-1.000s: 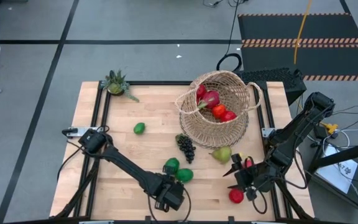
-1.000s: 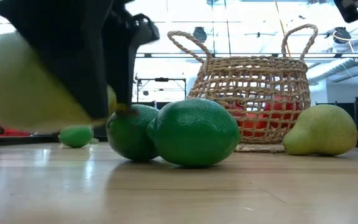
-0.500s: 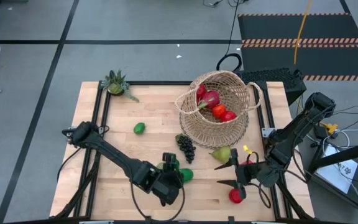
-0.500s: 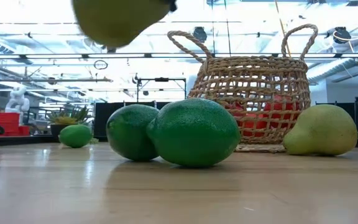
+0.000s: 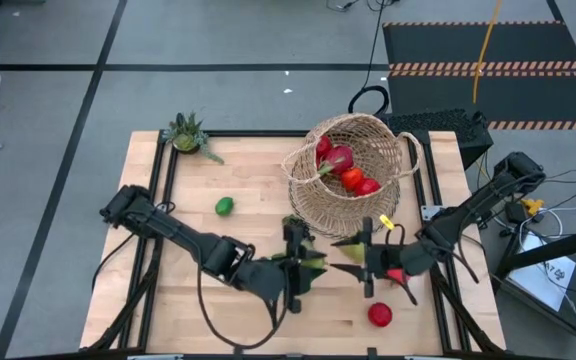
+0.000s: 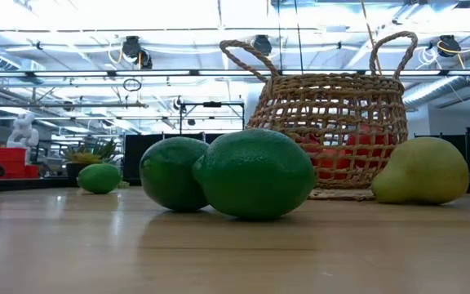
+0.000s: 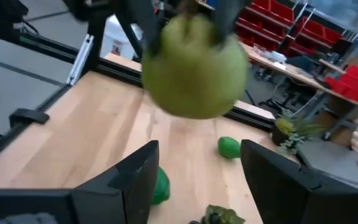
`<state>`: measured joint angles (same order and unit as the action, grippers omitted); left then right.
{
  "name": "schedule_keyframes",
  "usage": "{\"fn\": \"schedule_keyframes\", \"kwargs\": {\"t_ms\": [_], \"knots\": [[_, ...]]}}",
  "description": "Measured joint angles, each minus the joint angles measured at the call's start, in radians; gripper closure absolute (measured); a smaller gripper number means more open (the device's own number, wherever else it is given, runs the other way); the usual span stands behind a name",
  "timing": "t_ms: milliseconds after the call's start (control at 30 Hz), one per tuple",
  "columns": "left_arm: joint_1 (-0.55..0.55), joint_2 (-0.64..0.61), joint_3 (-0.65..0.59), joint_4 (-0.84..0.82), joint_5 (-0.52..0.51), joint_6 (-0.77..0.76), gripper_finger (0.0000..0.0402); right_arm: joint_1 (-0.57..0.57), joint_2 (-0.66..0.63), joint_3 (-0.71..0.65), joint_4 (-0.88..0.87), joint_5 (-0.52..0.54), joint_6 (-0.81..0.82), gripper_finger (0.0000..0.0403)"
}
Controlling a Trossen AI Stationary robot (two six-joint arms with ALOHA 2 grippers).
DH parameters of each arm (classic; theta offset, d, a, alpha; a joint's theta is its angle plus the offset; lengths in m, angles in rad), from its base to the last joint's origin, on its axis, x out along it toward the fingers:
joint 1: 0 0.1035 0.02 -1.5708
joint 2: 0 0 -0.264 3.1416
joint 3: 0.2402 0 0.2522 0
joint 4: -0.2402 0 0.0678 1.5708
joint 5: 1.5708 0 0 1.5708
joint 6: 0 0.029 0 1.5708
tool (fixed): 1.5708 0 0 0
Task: Build produce basket
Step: Put the green pear into the brown basket
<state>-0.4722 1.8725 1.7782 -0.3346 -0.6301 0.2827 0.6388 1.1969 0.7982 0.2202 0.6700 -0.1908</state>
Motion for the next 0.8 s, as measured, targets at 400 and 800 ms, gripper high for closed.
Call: {"fn": "schedule_keyframes", "kwargs": {"t_ms": [400, 800], "knots": [[0.085, -0.001, -0.002, 0.204, 0.22, 0.08, 0.0245, -0.023, 0.0, 0.0, 0.015, -0.016, -0.026, 0.011], [0.109, 0.011, -0.004, 0.202, 0.33, 0.047, 0.0245, -0.017, 0.0, 0.0, 0.116, -0.03, -0.063, 0.0006]]}}
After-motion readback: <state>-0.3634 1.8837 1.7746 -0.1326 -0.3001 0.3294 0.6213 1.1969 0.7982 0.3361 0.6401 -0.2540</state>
